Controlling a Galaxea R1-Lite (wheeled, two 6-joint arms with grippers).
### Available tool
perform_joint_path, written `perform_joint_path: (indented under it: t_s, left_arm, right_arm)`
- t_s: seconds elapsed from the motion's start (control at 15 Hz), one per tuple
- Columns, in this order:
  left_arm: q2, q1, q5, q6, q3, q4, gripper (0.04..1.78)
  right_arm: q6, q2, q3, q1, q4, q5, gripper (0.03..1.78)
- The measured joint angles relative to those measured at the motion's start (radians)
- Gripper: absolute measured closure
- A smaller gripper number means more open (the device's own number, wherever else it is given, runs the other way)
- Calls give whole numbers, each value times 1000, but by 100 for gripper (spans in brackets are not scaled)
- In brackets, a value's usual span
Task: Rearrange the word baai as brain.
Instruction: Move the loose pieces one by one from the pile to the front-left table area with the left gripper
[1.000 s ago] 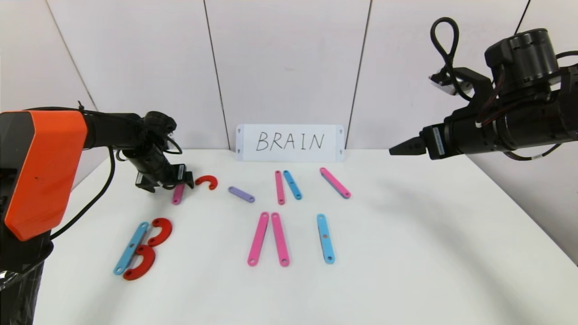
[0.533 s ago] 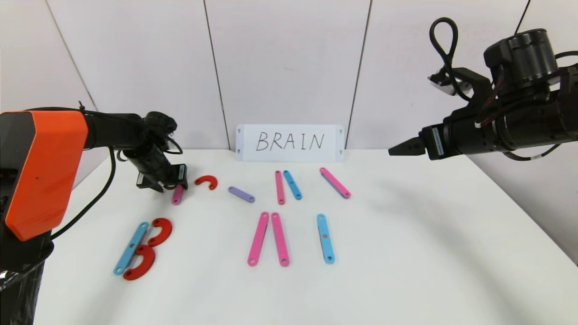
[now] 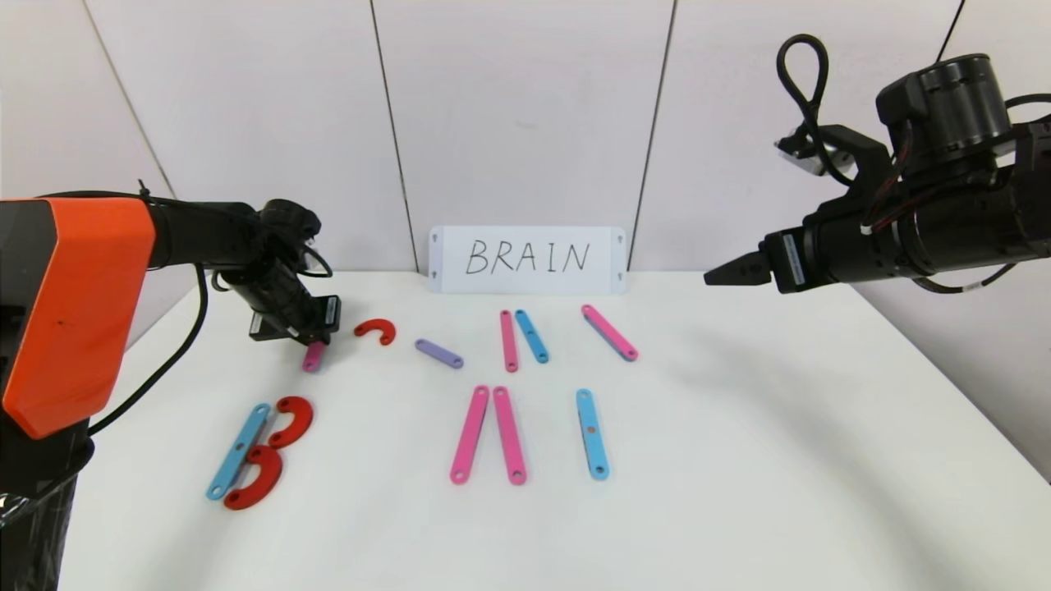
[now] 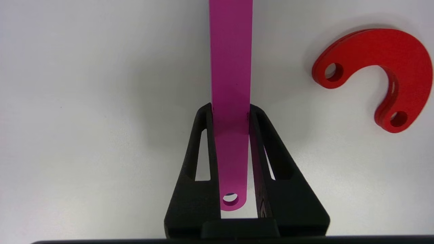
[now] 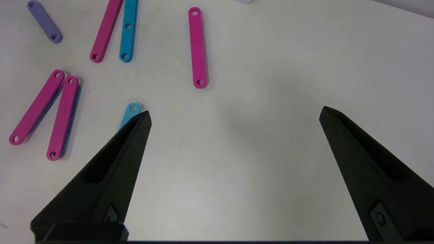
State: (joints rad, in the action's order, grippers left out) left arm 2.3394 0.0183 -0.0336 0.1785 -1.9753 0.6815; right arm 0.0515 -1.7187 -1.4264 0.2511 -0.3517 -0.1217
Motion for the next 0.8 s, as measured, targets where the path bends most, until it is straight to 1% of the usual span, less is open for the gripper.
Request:
perform_joint_path:
  t_s: [0.33,0.8]
  left_arm:
    - [-88,42,9,63,48,17,151]
    - [-294,130,-1,70,306,4,151]
  right_arm:
    - [1,-4,-3,-6,2,0,7]
    - [1,-5,-3,-9,2,0,7]
